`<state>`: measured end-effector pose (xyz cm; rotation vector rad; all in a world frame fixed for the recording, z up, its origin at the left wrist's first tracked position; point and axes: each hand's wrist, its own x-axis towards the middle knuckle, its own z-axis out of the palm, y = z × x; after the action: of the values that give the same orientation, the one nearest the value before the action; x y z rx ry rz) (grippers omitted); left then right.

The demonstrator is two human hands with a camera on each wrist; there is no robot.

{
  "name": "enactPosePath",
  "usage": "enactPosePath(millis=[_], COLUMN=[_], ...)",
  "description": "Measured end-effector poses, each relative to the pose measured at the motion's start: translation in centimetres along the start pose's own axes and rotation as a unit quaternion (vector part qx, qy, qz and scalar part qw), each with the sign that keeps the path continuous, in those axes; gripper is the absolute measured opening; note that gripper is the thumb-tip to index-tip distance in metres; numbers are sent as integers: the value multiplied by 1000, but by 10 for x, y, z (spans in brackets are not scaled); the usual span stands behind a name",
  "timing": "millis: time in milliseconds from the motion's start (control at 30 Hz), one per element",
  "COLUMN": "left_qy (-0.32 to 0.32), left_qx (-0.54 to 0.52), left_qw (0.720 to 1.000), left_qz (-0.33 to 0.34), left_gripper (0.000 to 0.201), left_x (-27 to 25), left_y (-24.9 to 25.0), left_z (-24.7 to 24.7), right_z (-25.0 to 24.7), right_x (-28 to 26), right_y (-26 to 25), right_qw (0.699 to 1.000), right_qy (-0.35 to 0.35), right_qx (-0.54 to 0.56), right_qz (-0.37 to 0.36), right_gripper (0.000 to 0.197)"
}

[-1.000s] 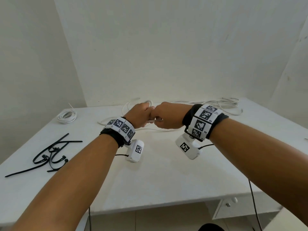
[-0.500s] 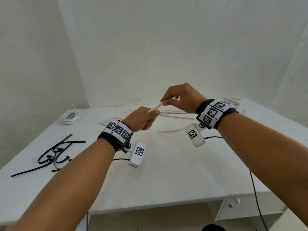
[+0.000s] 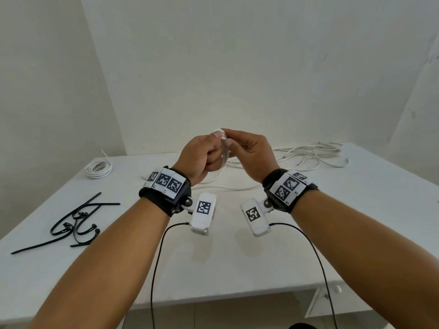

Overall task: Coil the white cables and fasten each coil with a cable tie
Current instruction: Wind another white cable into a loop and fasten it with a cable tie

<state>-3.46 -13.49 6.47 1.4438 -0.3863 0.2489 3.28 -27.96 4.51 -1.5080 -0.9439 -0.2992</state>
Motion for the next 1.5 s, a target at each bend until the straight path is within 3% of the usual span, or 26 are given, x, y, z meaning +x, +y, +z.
enactPosePath(millis=[133,333,433,533,600,700,833,967,1067,1233,1367,1500], left_qy=[-12,-1,34,102,131,140,159,175,243,372,411,458], left_qx=[7,4,120,324,360,309,146,48,21,98,116,151], left_qw=[1000,1000,992,941,924,940,971,972,958,917,899,868], left_qz=[-13,-23,-18,11,15,-31,-100,-151,-154,-103,-96,-113], left_gripper=[44,50,61,67,67,54,22,24,25,27,10,15], left_x=[0,2,5,2,2,2,-6,-15,-21,-34,-52,-78], left_y=[-5,2,7,10,7,0,1,5,4,5,13,26], left_z=[3,6,12,6,-2,-10,-22,-27,-32,-60,-93,-133], right_z=[4,3,2,0,0,1,10,32,54,98,133,165], right_x=[-9,-3,0,2,3,6,9,12,15,21,17,14], right_y=[1,-1,-7,-10,-10,-12,-8,-16,-26,-38,-38,-32], right_qw=[997,993,993,987,977,965,927,886,867,897,930,953], right_qy=[-49,-23,-21,2,-4,-28,-96,-169,-206,-211,-200,-239], right_qx=[-57,-119,-117,-161,-207,-256,-355,-427,-449,-389,-308,-171], right_qz=[9,-1,1,-23,-42,-48,-69,-69,-60,-14,19,75], right_gripper=[20,21,23,18,16,16,17,20,27,20,18,19])
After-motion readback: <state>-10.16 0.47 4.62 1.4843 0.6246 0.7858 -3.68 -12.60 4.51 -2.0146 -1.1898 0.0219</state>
